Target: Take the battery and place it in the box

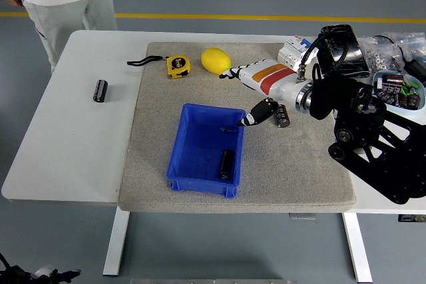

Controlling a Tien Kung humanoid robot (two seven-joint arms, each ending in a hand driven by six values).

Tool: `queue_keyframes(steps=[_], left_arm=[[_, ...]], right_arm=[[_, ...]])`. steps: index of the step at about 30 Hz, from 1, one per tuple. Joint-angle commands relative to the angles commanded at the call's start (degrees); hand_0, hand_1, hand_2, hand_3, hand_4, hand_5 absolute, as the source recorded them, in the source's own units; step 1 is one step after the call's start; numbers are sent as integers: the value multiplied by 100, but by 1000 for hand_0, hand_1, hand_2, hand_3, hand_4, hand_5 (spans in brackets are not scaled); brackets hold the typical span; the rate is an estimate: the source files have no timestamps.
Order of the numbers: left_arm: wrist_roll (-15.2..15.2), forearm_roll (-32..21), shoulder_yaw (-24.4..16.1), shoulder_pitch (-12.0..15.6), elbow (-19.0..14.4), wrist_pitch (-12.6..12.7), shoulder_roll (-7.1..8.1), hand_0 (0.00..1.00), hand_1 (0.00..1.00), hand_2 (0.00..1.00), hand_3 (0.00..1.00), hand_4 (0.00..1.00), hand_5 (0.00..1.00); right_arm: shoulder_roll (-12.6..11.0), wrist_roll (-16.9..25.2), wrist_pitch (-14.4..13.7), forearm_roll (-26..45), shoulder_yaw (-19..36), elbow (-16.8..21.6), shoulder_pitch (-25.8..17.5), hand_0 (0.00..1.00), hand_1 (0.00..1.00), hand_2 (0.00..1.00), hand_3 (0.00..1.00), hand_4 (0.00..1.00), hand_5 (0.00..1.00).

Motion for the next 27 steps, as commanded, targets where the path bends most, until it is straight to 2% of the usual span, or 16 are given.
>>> queue_keyframes(steps=[3,4,9,12,17,27], left_arm=[[0,-36,51,-10,-7,-14,-6,560,522,595,687,713,699],[-1,-56,77,-15,-9,-17,-9,565,523,599,687,713,699],[0,-82,96,-18,-13,-15,-25,565,523,599,687,713,699],[2,-101,119,-16,-17,-21,-31,567,527,600,687,712,699],[16,-66,111,-19,-25,-42,-31,568,526,603,687,713,699],[37,-84,160,-48,-41,-66,-61,570,528,603,686,712,698]], right_arm=[[101,60,-56,-62,79,-617,23,710,735,792,853,998,328],[129,76,-64,-90,104,-790,24,696,716,776,822,998,325],[207,199,-69,-165,42,-1497,17,696,716,776,822,998,325],[242,248,-69,-166,-42,-1780,-8,698,713,772,815,998,324],[303,281,-77,-103,-169,-2042,-25,690,713,771,813,998,315],[509,375,-419,-125,-275,-2554,7,682,699,762,802,998,316]])
